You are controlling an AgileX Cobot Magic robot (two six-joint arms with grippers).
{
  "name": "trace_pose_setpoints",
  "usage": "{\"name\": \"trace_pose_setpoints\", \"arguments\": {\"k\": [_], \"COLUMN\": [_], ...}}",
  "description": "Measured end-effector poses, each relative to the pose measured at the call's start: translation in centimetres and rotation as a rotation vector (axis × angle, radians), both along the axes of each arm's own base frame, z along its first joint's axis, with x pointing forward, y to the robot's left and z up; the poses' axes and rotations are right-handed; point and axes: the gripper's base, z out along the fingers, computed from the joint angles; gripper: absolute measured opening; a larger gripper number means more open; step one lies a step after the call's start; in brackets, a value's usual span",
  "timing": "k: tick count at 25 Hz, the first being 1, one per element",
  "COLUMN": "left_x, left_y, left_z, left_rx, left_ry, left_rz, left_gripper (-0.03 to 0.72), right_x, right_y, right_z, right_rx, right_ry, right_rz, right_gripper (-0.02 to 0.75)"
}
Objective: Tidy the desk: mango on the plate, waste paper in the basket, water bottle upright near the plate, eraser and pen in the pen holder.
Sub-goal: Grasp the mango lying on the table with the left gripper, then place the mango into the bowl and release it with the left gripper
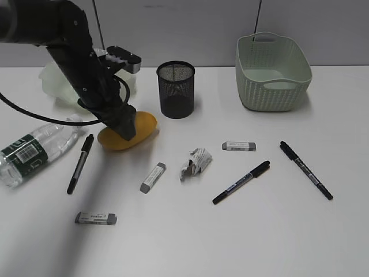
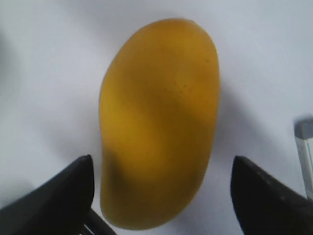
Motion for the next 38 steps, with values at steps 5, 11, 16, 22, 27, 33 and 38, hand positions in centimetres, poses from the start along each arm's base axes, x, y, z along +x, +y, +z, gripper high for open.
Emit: {"name": "trace_pose_setpoints", "arguments": {"k": [5,11,16,22,27,33,38], "left_x": [0.6,0.8,0.7,0.2,0.4,2.7,5.2], "left_y": [-0.2,-0.2,-0.2,-0.1,-0.3,1.3,4.8], "left_z": [-1.7,-2.9,-3.0,-2.2,3.1,10.6,12.3], "left_rx": [0.004,0.010,0.014,0.014,-0.029,-0.114,-0.144], "left_ry": [-0.008,-0.001,0.013,0.049,-0.049,-0.234,-0.333], "left_rz": [0.003,0.003,0.002,0.000,-0.003,0.076,0.188], "left_gripper": [0.666,0.658,0.571,0.571,0.571,0.571,0.571], "right_x": [0.0,0.0,0.0,0.0,0.0,0.0,0.0], "right_y": [0.0,0.0,0.0,0.0,0.0,0.0,0.0], "right_z": [0.0,0.0,0.0,0.0,0.0,0.0,0.0], "right_rx": [0.000,0.000,0.000,0.000,0.000,0.000,0.000], "right_ry": [0.000,0.000,0.000,0.000,0.000,0.000,0.000], "right_rz": [0.000,0.000,0.000,0.000,0.000,0.000,0.000], "right_gripper": [0.490,0.490,0.490,0.490,0.490,0.490,0.490]}}
